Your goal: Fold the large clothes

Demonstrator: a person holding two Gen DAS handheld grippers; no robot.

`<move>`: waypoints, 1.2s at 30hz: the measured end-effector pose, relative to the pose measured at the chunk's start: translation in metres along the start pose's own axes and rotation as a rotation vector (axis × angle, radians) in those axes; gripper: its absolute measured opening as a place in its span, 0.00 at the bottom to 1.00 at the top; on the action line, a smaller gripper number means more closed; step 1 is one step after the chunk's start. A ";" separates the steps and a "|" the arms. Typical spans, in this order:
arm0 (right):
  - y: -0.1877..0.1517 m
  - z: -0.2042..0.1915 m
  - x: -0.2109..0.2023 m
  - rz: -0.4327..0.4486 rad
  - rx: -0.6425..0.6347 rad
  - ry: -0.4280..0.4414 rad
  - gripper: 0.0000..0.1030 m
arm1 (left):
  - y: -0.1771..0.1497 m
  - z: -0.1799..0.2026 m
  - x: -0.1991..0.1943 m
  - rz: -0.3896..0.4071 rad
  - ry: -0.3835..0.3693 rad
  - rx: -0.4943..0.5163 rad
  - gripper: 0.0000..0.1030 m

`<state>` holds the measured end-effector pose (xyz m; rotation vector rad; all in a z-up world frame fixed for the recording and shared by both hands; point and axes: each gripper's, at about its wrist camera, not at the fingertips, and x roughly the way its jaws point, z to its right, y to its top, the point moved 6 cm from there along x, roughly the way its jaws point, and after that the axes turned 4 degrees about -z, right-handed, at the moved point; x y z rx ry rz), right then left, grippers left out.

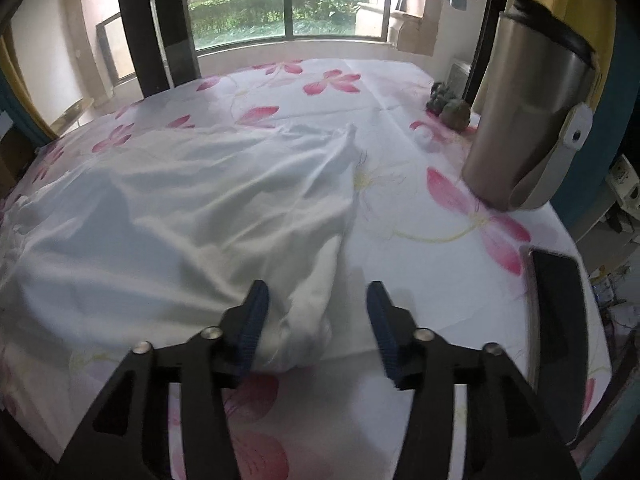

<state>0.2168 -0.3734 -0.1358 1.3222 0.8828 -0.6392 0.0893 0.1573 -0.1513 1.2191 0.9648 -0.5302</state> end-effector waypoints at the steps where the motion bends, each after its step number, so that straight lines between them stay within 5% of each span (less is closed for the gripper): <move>1: 0.003 0.001 0.000 0.003 -0.002 0.000 0.51 | 0.006 -0.001 0.001 0.005 0.008 0.003 0.40; 12: 0.053 0.007 0.022 0.022 -0.027 -0.019 0.52 | 0.057 -0.016 0.038 0.010 0.037 -0.010 0.40; 27: 0.102 0.020 0.075 0.017 0.013 0.049 0.51 | 0.087 -0.022 0.078 -0.011 0.091 0.025 0.41; 30: 0.104 0.019 0.082 0.011 -0.011 0.027 0.05 | 0.089 -0.017 0.079 0.000 0.086 0.050 0.23; 33: 0.107 0.023 0.084 0.024 -0.015 -0.012 0.02 | 0.091 -0.011 0.080 0.014 0.118 0.077 0.13; 36: 0.107 0.031 0.084 0.034 -0.011 -0.048 0.02 | 0.093 -0.010 0.080 0.015 0.139 0.068 0.13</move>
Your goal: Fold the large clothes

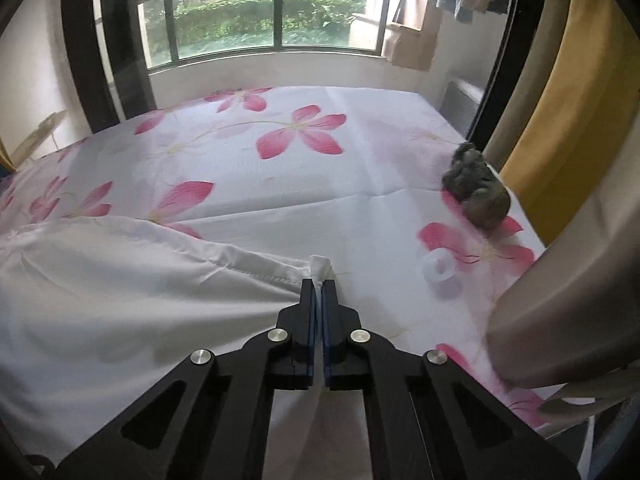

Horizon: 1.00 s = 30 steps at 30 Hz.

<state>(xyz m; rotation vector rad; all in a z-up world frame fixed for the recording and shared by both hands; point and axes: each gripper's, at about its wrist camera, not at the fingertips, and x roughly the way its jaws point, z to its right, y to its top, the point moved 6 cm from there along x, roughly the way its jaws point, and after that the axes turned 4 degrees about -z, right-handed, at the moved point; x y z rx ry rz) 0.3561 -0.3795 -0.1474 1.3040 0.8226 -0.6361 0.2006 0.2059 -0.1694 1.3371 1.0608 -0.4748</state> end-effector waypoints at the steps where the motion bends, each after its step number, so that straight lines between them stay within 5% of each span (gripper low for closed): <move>1: 0.000 0.001 0.000 -0.001 0.006 0.002 0.02 | 0.002 0.001 0.000 -0.005 0.002 -0.009 0.13; 5: 0.000 -0.001 -0.002 -0.015 -0.008 -0.027 0.03 | 0.008 0.004 -0.013 0.032 -0.019 -0.006 0.17; 7: 0.001 -0.003 -0.005 -0.022 -0.003 -0.036 0.03 | 0.011 0.006 -0.025 0.059 -0.033 -0.003 0.37; 8: 0.001 -0.004 -0.009 -0.017 0.001 -0.039 0.03 | 0.012 0.006 -0.030 0.071 -0.040 -0.007 0.38; 14: -0.002 -0.012 -0.038 0.020 0.020 -0.037 0.09 | 0.012 0.017 -0.059 0.126 -0.116 -0.031 0.38; 19: -0.010 -0.024 -0.060 0.041 0.017 -0.014 0.34 | -0.001 0.040 -0.077 0.149 -0.199 0.001 0.38; 30: -0.033 -0.045 -0.090 0.070 0.017 0.015 0.39 | -0.037 0.085 -0.104 0.157 -0.339 0.022 0.38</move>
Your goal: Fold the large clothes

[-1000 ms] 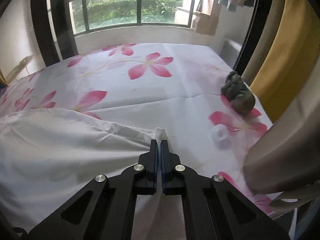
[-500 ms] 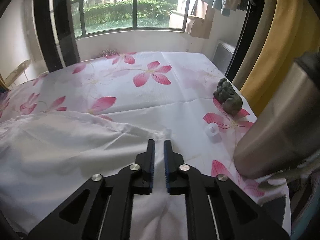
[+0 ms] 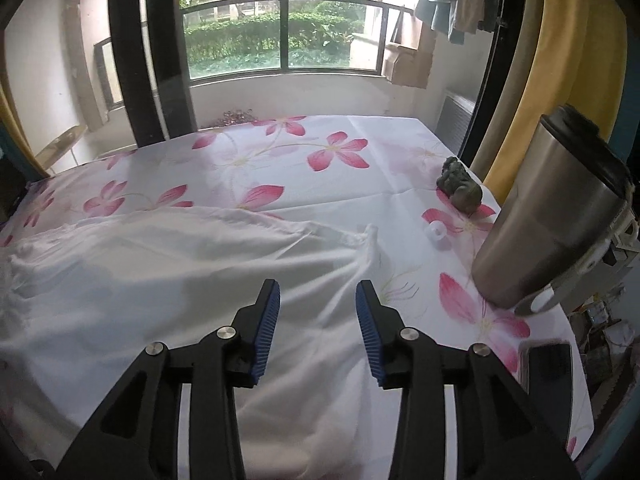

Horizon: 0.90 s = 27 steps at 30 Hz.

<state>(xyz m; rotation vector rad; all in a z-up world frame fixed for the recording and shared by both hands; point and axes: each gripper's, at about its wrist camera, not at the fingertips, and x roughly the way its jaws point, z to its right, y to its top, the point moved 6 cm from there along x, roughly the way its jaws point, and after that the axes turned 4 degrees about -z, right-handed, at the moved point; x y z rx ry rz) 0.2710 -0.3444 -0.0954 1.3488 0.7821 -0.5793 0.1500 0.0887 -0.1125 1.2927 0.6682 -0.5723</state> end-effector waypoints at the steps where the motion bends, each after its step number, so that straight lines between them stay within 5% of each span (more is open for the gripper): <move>1: -0.002 -0.003 -0.003 0.001 -0.003 0.007 0.41 | -0.002 0.005 -0.002 0.000 -0.010 0.003 0.38; 6: -0.019 -0.018 -0.016 0.008 -0.013 0.036 0.57 | -0.018 0.036 -0.005 -0.011 -0.069 0.033 0.38; 27: -0.109 -0.064 -0.020 -0.085 0.007 0.216 0.75 | -0.049 0.124 0.010 -0.092 -0.136 0.160 0.38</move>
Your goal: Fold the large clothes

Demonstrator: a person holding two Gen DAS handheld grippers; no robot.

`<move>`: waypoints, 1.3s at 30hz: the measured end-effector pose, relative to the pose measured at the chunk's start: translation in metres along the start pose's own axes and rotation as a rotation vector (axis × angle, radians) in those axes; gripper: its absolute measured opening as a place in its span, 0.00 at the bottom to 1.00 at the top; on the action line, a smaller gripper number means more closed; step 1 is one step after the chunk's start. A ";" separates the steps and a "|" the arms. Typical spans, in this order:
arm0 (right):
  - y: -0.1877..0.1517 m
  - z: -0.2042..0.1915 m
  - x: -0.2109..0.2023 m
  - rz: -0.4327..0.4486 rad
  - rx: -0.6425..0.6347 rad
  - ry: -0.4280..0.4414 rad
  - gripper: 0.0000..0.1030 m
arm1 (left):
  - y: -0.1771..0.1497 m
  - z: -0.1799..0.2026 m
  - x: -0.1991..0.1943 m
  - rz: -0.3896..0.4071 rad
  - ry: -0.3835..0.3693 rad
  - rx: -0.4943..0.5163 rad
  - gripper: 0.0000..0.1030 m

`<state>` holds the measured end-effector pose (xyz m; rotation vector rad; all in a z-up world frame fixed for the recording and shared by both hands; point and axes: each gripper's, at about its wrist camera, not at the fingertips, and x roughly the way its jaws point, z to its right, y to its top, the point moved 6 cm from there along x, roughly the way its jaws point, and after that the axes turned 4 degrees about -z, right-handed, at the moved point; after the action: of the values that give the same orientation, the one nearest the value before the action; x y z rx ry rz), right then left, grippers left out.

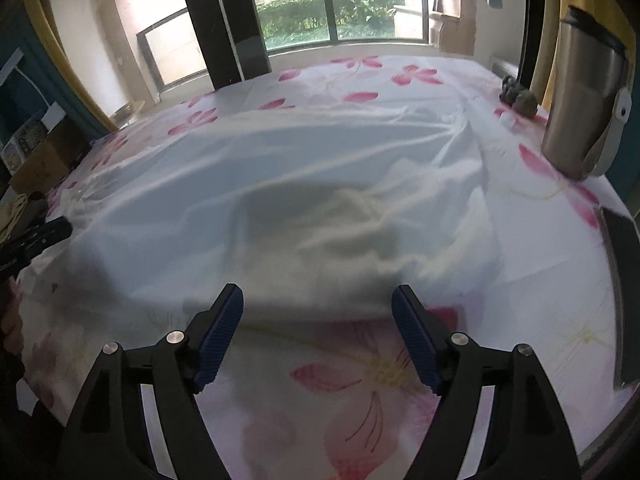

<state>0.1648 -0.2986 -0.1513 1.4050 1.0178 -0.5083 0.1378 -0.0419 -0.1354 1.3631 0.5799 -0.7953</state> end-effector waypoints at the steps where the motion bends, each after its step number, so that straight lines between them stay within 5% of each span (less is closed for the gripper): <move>1: -0.002 0.001 -0.001 -0.001 0.002 0.000 0.75 | 0.002 0.003 0.002 -0.001 0.002 0.003 0.38; 10: -0.009 0.027 -0.006 -0.022 0.037 -0.034 0.79 | 0.024 0.006 0.025 -0.008 0.021 -0.021 0.38; 16: 0.004 0.021 0.003 0.030 0.130 0.076 1.00 | 0.029 0.004 0.050 -0.060 0.017 -0.022 0.38; 35: 0.091 -0.030 0.063 0.064 0.271 0.438 1.00 | 0.023 0.005 0.069 -0.056 -0.026 -0.009 0.38; 38: 0.100 -0.047 0.072 0.050 0.212 0.435 0.87 | 0.022 0.006 0.069 -0.049 -0.028 0.000 0.38; 39: 0.102 -0.050 0.075 0.039 0.201 0.428 0.62 | 0.022 0.006 0.070 -0.047 -0.027 0.002 0.38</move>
<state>0.2725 -0.2150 -0.1490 1.7561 1.3036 -0.2895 0.1980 -0.0585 -0.1742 1.3428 0.5920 -0.8518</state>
